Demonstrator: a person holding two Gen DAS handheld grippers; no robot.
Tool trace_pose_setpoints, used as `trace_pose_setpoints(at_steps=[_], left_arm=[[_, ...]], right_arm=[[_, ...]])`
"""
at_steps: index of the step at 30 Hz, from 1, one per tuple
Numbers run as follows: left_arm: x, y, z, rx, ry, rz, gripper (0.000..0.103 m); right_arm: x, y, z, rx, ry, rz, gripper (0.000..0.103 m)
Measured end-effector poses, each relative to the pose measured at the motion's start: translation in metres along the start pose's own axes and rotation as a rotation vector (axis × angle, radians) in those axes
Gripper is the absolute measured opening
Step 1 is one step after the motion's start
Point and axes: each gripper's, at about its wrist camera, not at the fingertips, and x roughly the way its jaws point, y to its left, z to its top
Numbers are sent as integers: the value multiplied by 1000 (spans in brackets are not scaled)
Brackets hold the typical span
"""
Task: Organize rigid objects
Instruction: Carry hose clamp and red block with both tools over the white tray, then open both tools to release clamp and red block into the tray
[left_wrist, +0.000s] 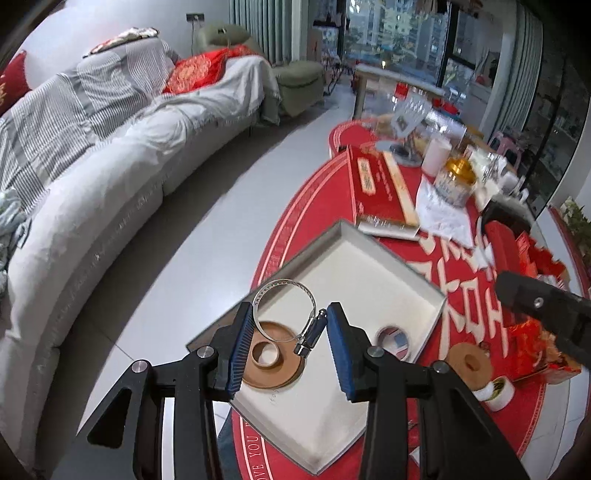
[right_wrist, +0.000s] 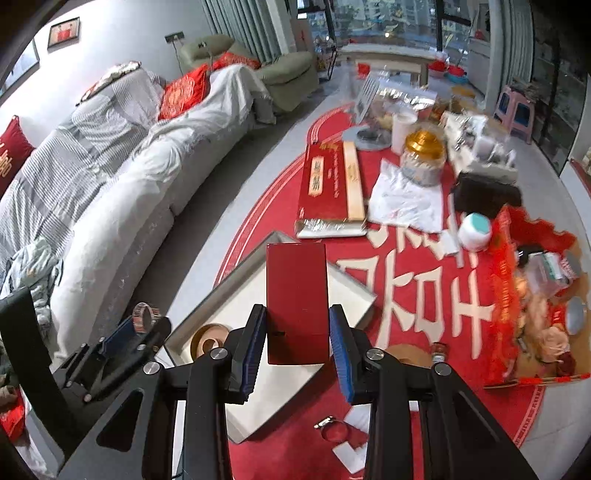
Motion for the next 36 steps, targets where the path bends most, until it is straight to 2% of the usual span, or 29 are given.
trace_pose_setpoints(at_steps=[7,13,36], left_arm=[[44,-2,-9,-5,81,23,43],[66,-2,-10,3,112,40,43],[105,-7,-6,14,163,45,43]], right_arm=[[61,-1,-13,1,109,-11,36],[88,-10,-18,9,158,-24,36],[134,-17,-8,27,195,-45,36]])
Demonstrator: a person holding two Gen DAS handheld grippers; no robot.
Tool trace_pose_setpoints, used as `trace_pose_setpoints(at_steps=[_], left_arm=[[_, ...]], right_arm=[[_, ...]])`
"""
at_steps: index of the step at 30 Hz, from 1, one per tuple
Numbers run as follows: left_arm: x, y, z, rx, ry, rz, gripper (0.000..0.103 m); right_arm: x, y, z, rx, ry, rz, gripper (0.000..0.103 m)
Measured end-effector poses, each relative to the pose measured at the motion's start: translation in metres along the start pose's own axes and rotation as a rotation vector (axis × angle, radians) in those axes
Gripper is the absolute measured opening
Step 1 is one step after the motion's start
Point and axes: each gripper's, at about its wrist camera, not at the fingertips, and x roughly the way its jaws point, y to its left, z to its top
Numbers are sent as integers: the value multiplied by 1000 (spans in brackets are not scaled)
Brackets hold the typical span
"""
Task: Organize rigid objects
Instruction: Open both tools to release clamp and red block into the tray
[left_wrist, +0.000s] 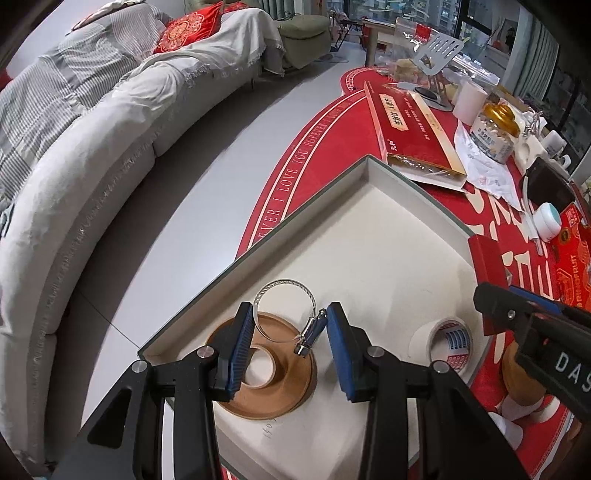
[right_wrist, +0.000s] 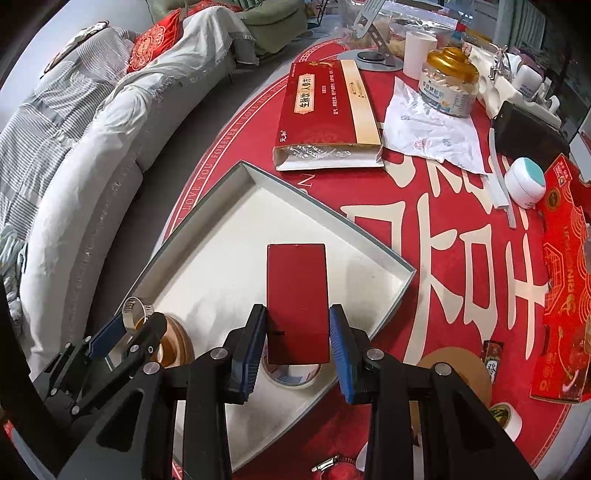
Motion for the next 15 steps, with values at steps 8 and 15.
trace_pose_setpoints(at_steps=[8,15], left_arm=[[13,-3,3,9,2,12,44],[26,-7,4,14,10,13,52]], right_arm=[[18,-2,7,7,12,-13,36],[35,-5,8,18,37,-27,36]])
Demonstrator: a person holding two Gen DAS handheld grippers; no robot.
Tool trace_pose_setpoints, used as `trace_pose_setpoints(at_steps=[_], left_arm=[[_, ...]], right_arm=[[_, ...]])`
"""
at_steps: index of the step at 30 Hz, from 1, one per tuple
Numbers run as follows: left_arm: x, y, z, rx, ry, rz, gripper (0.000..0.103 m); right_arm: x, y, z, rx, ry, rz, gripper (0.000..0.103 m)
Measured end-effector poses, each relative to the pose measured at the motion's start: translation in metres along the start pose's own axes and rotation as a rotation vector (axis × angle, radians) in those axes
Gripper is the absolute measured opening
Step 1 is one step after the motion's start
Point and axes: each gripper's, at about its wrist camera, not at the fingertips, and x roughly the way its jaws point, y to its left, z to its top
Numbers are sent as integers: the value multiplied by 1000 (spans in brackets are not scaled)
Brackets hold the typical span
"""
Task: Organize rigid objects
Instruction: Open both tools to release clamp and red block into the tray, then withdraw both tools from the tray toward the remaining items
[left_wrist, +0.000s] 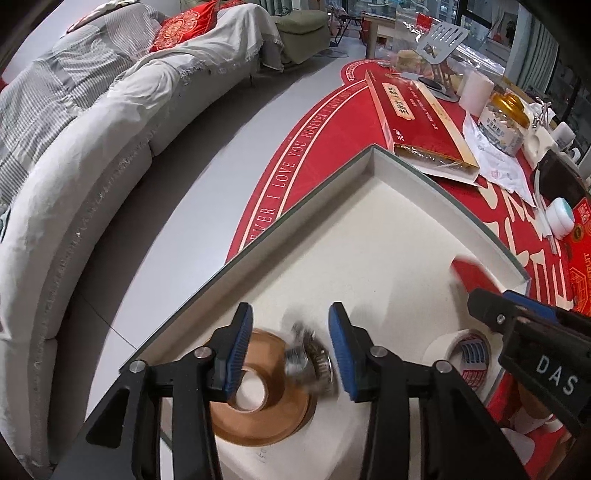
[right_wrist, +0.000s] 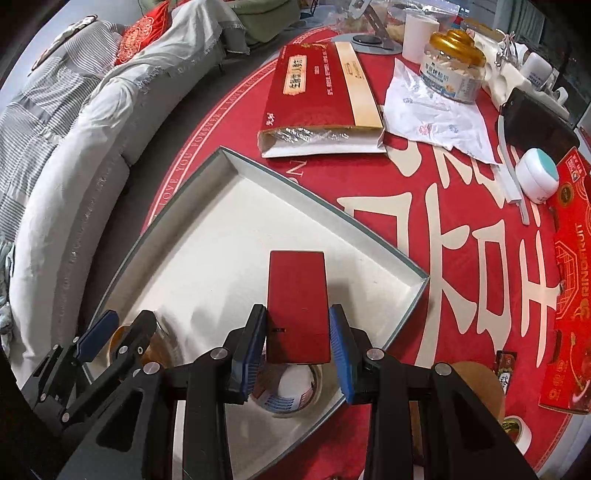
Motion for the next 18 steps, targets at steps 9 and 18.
trace_pose_setpoints(at_steps=[9,18], left_arm=[[-1,3,-6,-7,35,-26,103],[-38,4,-40,32,13,-74,103]], right_arm=[[-14,-5,-5,2,-53,67,90],[-48,-66,-52,23,-76,-91,90]])
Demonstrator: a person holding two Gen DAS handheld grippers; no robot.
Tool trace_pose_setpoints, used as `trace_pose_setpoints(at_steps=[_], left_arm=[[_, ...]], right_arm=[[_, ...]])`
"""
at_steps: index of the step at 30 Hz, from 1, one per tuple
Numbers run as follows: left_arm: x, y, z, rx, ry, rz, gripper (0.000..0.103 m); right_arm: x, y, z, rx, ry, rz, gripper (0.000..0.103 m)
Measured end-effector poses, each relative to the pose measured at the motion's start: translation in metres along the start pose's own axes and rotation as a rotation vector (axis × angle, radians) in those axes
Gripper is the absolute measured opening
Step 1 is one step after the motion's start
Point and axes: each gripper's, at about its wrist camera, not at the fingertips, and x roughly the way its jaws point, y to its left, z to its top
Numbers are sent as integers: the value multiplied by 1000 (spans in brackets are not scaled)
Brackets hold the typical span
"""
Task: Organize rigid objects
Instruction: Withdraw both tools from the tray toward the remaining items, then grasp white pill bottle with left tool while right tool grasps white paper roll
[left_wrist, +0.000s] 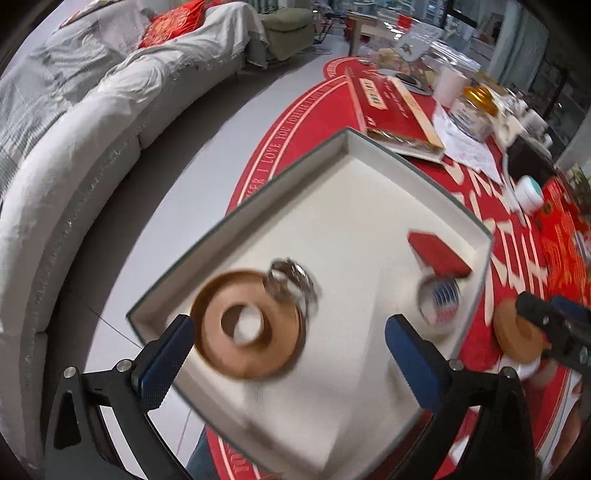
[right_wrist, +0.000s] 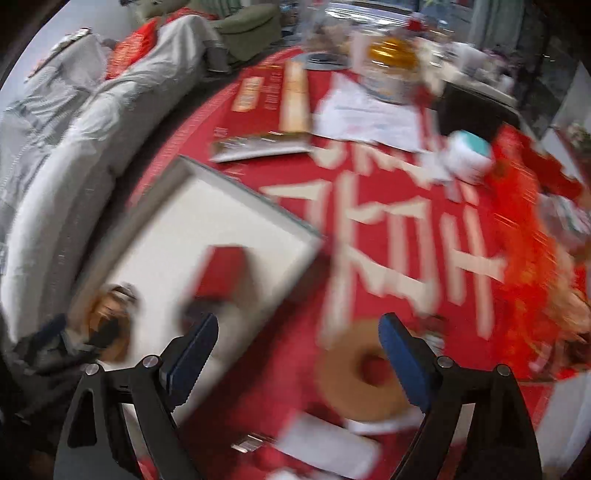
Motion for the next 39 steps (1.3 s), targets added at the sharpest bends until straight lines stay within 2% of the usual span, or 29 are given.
trace_pose_setpoints(at_steps=[5,10,12,16,21,26,28,29,31,33,35,36,39], left_arm=[[-18,-18,-29,41,-5,-42,103],[-33,-47,-60,137,-39,-42,103],[-35,-54,-68,150,-29,-49,103],[-36,-61,-80,162,-6,-62,103],[-49,-88,-75,240,-77,-107,103],[-39,-145,-74,415,-139,-137,103],[-30,-161,-77,473,-138,-133,103],[-23,-168,-79,494,-129,-139,103],[-16,-175,-80,501,-127,-161,103],[-14,-179,-77,499,-124,-171,103],[-12,-183,-73,501,-123,-165,103],[-11,-185,-73,501,-128,-165,103],[-4,-188,-73,513,-92,-161,103]], right_arm=[[6,-52,-22,73,57,-114,90],[-2,-79,-44,140,59,-159,90],[-6,-88,-50,187,42,-168,90],[-11,-105,-62,330,33,-144,90],[-33,-123,-86,484,-37,-134,90],[-15,-137,-96,557,44,-72,90],[-10,-139,-96,567,60,-51,89],[-8,-141,-96,570,65,-41,88],[-4,-141,-95,566,77,-32,74],[1,-144,-95,583,92,-8,71],[10,-148,-95,605,130,27,47],[12,-149,-97,611,147,25,41],[10,-151,-99,583,153,11,34]])
